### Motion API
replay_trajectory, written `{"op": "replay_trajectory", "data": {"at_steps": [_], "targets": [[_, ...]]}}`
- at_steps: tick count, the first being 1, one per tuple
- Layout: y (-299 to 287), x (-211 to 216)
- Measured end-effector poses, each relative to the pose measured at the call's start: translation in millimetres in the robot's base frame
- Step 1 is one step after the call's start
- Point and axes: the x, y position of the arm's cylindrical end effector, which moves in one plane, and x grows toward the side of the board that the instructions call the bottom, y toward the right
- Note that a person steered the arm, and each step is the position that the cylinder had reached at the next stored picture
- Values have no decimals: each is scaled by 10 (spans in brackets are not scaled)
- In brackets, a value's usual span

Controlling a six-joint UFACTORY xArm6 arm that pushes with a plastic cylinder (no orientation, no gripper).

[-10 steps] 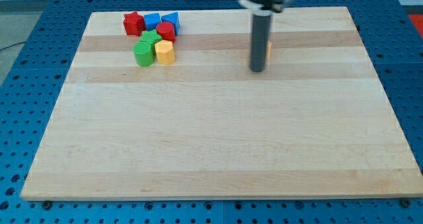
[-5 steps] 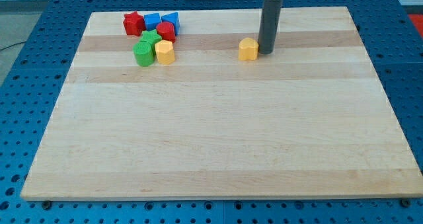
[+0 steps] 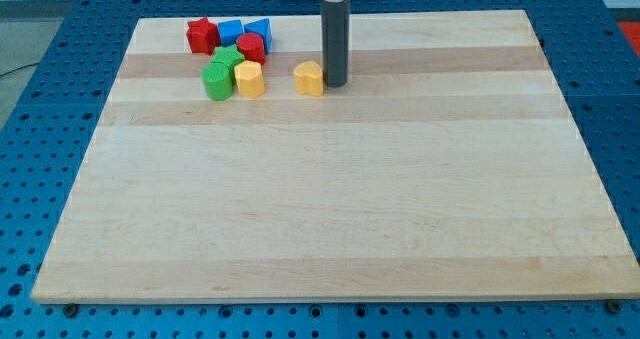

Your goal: Push the yellow heart into the yellow hexagon

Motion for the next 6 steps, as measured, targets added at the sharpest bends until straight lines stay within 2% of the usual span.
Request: {"op": "replay_trajectory", "data": {"at_steps": [3,4,5,6], "targets": [[-509,0],[-385,0],[88,-4],[-8,483]]}}
